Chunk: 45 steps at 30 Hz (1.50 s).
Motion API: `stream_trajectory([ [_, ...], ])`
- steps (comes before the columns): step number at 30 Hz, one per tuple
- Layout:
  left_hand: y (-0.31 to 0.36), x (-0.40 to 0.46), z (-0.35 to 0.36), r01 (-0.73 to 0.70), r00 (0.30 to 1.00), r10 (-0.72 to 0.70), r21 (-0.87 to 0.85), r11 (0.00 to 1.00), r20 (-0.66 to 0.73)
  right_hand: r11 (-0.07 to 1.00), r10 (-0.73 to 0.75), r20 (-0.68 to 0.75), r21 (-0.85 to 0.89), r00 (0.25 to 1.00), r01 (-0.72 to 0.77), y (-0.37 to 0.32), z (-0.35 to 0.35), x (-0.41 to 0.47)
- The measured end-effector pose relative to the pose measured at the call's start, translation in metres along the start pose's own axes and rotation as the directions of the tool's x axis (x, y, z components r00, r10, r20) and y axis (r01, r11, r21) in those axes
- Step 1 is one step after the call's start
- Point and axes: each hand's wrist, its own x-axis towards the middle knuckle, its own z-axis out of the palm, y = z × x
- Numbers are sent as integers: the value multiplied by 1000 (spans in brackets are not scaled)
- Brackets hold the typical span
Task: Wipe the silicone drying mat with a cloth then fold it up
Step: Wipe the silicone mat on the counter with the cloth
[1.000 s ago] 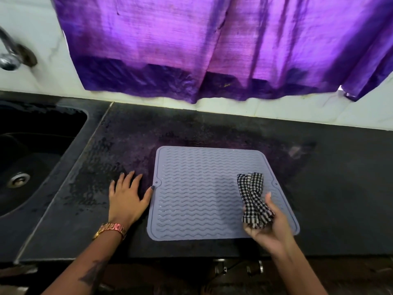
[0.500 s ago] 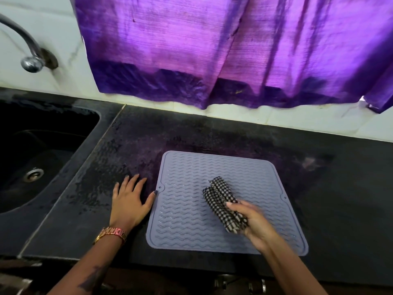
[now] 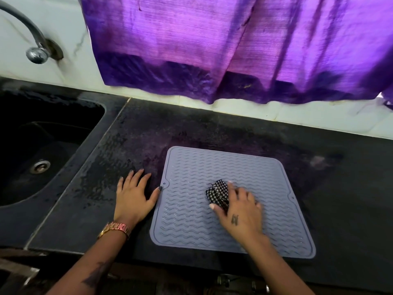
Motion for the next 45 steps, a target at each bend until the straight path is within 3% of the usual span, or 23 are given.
stream_trajectory([
  [3, 0, 0, 1, 1, 1000, -1, -5, 1000, -2, 1000, -31, 107, 7, 994, 30, -4, 8, 6],
  [11, 0, 2, 1, 5, 1000, -5, -11, 1000, -9, 915, -189, 24, 367, 982, 167, 20, -20, 46],
  [18, 0, 1, 0, 9, 1000, -9, -16, 1000, -11, 868, -355, -22, 364, 935, 338, -38, -36, 104],
  [24, 0, 2, 0, 6, 1000, -6, -13, 1000, -14, 840, -325, -110, 423, 939, 340, -117, -28, 127],
  [29, 0, 2, 0, 5, 1000, -5, -11, 1000, -18, 866, -241, -74, 434, 968, 249, -151, -9, 135],
  [39, -1, 2, -1, -2, 1000, 1, -11, 1000, -17, 879, -118, -92, 453, 989, 147, -124, 0, 146],
  [45, -1, 3, 0, -4, 1000, 4, -8, 1000, -18, 891, 23, -86, 453, 996, 19, -62, -1, 154],
])
